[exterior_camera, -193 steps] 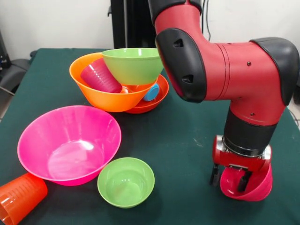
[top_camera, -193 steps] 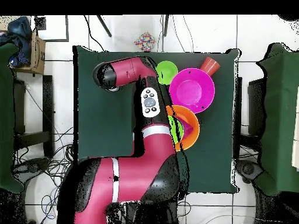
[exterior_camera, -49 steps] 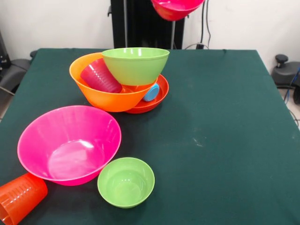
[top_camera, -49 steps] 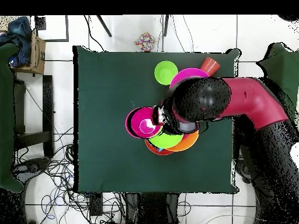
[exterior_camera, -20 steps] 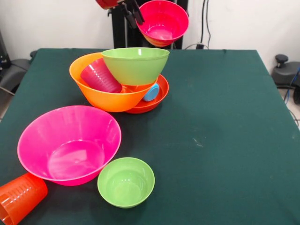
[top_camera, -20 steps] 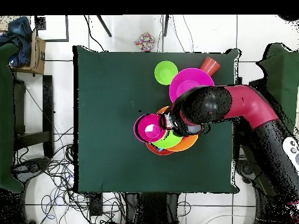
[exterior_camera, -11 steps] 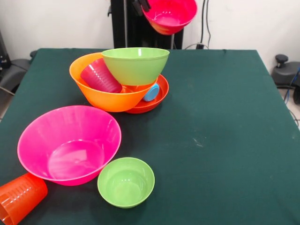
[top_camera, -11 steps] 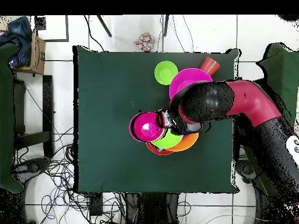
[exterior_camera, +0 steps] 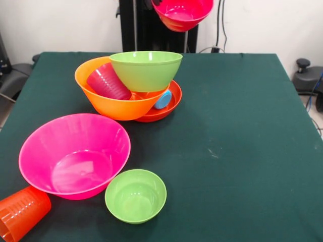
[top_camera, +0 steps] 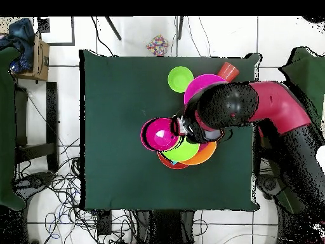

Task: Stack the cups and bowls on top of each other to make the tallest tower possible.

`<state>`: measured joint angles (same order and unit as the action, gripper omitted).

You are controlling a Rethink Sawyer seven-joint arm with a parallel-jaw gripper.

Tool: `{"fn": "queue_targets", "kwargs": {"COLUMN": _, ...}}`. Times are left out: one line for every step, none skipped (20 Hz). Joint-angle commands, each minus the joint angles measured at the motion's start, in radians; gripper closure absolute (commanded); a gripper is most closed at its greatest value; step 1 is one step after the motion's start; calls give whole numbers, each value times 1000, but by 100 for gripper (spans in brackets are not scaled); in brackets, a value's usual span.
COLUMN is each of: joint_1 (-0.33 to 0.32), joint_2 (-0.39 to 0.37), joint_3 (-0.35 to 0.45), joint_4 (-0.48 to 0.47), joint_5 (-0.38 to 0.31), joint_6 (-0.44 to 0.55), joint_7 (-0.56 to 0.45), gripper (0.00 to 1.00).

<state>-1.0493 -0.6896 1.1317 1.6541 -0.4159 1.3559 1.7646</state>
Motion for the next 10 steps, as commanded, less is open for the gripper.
{"fn": "queue_targets", "kwargs": {"joint_1": 64, "joint_2": -12, "joint_3": -37, "joint_4": -103, "joint_5": -190, "joint_6": 110, "joint_7": -426, "gripper": 100}}
{"fn": "queue_targets", "kwargs": {"joint_1": 69, "joint_2": -19, "joint_3": -37, "joint_4": -107, "joint_5": -226, "joint_6": 87, "joint_7": -445, "gripper": 100}}
{"fn": "queue_targets", "kwargs": {"joint_1": 75, "joint_2": -23, "joint_3": -38, "joint_4": -115, "joint_5": -246, "joint_6": 88, "joint_7": -460, "gripper": 100}}
{"fn": "queue_targets", "kwargs": {"joint_1": 76, "joint_2": -26, "joint_3": -34, "joint_4": -118, "joint_5": -259, "joint_6": 78, "joint_7": -476, "gripper": 100}}
{"fn": "queue_targets", "kwargs": {"joint_1": 73, "joint_2": -31, "joint_3": -27, "joint_4": -117, "joint_5": -268, "joint_6": 65, "joint_7": -490, "gripper": 100}}
{"fn": "queue_targets", "kwargs": {"joint_1": 69, "joint_2": -38, "joint_3": -19, "joint_4": -115, "joint_5": -283, "joint_6": 47, "joint_7": -508, "gripper": 100}}
{"fn": "queue_targets", "kwargs": {"joint_1": 69, "joint_2": -41, "joint_3": -14, "joint_4": -115, "joint_5": -289, "joint_6": 34, "joint_7": -513, "gripper": 100}}
{"fn": "queue_targets", "kwargs": {"joint_1": 68, "joint_2": -47, "joint_3": -11, "joint_4": -113, "joint_5": -300, "joint_6": 23, "joint_7": -523, "gripper": 100}}
{"fn": "queue_targets", "kwargs": {"joint_1": 70, "joint_2": -47, "joint_3": -12, "joint_4": -116, "joint_5": -303, "joint_6": 19, "joint_7": -525, "gripper": 100}}
{"fn": "queue_targets", "kwargs": {"joint_1": 72, "joint_2": -47, "joint_3": -13, "joint_4": -118, "joint_5": -307, "joint_6": 16, "joint_7": -528, "gripper": 100}}
